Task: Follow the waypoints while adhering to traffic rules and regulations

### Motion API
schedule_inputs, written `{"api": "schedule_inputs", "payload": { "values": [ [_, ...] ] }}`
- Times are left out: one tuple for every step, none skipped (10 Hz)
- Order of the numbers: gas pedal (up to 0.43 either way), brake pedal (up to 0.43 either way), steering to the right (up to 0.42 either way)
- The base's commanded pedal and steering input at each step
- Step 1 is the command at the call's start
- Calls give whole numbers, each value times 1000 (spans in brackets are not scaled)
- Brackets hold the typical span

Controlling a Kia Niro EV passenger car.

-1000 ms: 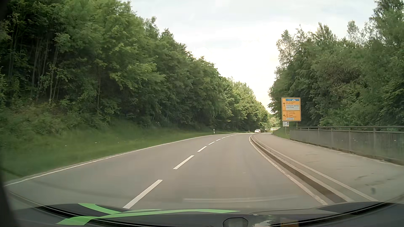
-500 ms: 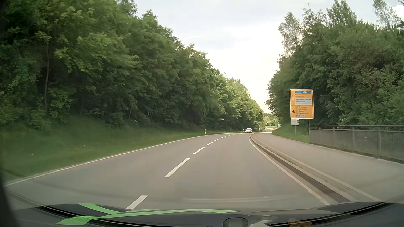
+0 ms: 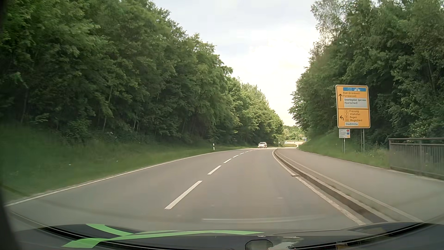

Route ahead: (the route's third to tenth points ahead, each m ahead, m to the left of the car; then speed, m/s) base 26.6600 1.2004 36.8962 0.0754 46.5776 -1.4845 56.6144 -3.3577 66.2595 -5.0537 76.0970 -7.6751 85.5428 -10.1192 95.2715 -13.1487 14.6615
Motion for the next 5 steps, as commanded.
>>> {"api": "schedule_inputs", "payload": {
  "values": [
    [110, 0, 18],
    [110, 0, 18],
    [110, 0, 18],
    [118, 0, 18],
    [118, 0, 17]
  ]
}}
